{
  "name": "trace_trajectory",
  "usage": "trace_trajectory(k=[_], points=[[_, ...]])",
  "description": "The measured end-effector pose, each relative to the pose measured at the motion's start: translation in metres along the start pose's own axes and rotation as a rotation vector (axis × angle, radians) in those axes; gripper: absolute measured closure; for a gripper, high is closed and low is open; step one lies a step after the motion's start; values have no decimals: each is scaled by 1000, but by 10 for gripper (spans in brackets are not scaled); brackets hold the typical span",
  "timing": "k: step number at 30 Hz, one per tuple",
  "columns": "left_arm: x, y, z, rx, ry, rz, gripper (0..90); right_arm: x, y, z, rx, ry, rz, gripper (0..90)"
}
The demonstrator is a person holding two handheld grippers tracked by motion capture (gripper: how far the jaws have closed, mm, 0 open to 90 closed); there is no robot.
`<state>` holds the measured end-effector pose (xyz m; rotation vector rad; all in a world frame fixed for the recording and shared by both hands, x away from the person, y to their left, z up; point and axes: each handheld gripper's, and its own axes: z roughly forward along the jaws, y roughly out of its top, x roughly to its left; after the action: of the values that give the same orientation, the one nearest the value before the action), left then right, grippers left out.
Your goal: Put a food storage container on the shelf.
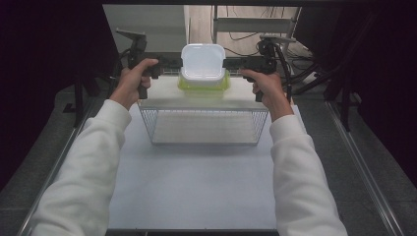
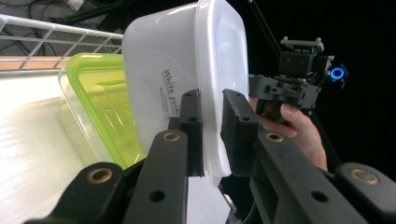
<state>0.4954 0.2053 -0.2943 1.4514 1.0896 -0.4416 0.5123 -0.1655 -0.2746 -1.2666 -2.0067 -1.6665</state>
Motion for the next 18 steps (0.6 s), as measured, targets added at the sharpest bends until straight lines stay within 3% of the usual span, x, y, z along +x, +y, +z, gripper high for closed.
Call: trace_trajectory(k=[9, 18], points=[[10, 6, 2, -14, -27, -73, 784, -8, 4, 3, -5, 22, 61, 722], [15, 7, 4, -30, -32, -99, 774, -11, 7, 6, -4, 10, 107, 707]])
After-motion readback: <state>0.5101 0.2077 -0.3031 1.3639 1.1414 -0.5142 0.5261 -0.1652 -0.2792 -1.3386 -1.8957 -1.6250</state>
